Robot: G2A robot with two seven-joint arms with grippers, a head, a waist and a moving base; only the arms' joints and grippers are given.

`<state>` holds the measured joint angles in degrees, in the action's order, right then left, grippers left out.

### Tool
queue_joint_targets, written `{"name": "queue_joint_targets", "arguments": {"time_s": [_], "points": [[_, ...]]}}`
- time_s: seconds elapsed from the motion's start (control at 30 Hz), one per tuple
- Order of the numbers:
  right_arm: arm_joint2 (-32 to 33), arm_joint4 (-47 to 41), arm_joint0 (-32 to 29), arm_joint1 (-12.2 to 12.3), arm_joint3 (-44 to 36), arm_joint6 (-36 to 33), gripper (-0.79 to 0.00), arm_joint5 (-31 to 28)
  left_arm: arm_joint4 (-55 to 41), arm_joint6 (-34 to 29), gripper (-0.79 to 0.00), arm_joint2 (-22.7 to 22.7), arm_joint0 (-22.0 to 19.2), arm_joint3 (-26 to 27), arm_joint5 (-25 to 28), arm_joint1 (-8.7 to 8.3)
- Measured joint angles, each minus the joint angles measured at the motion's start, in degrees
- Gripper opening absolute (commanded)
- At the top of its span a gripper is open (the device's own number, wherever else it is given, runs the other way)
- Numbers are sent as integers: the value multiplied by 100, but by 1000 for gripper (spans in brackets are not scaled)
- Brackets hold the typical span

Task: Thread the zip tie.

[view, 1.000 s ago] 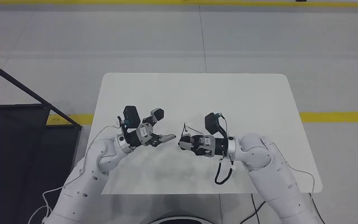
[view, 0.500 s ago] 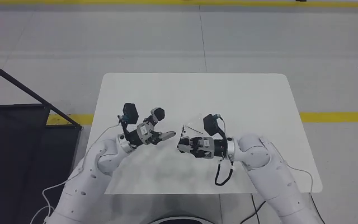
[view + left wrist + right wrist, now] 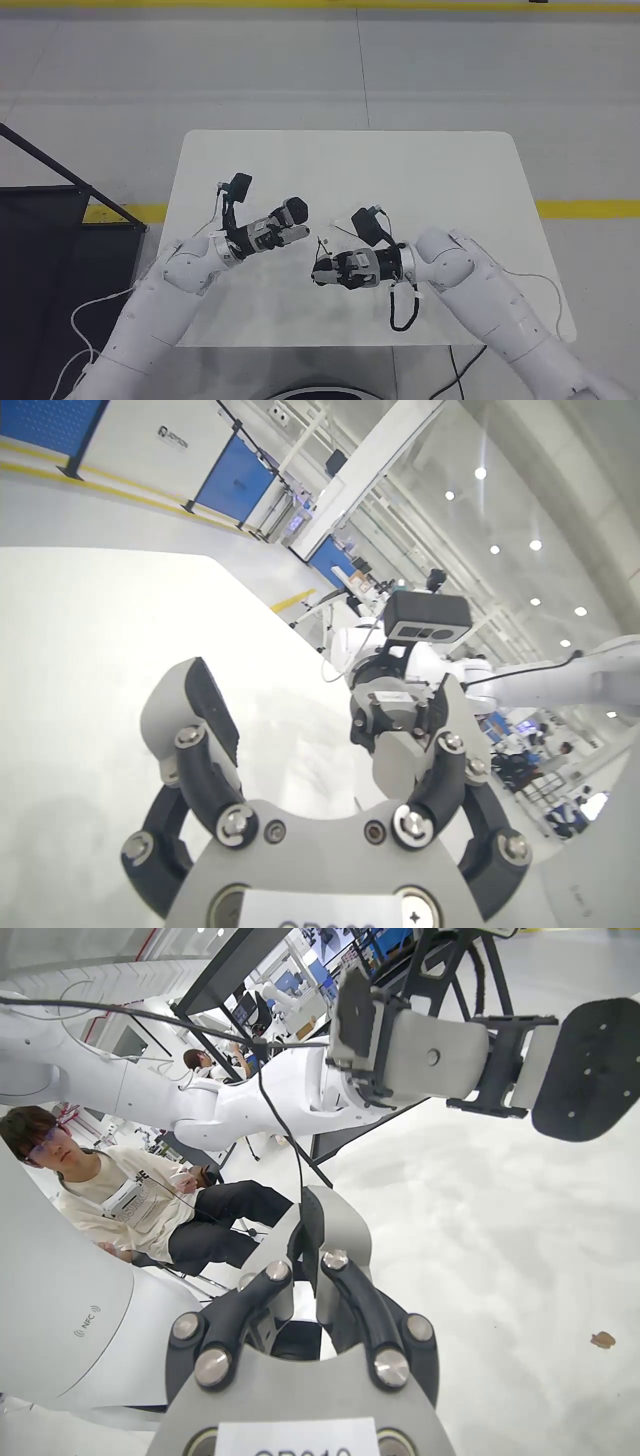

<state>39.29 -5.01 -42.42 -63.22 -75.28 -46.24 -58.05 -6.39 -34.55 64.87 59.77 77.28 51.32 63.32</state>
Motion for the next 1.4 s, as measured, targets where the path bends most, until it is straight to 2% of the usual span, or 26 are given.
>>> {"name": "queue_joint_targets", "arguments": {"time_s": [0.2,0.3,0.57,0.73,0.8,0.9,1.03,1.4], "points": [[-608,-496,422,239,30,-5,-785,5,-2226,-1759,0,-78,-268,-263,-596,-93],[-782,-602,534,310,84,-5,-785,5,-2559,-2367,0,-46,-368,-390,-788,-122],[-779,-600,532,308,85,-5,-785,5,-2516,-2276,0,-49,-356,-369,-779,-119],[-716,-402,412,306,-62,136,-785,245,-2548,-2277,-6,-196,-202,22,-983,-93],[-686,-368,384,309,-88,122,-785,250,-2816,-2359,-62,-274,-194,68,-1143,-70],[-656,-373,361,310,-96,82,-785,258,-3160,-2501,-262,-322,-225,24,-1277,-46],[-620,-415,345,305,-76,33,-785,254,-3505,-2692,-422,-379,-260,-69,-1476,-14],[-524,-537,304,283,-5,-48,-785,235,-4259,-3688,-440,-463,-439,-488,-2159,48]]}}
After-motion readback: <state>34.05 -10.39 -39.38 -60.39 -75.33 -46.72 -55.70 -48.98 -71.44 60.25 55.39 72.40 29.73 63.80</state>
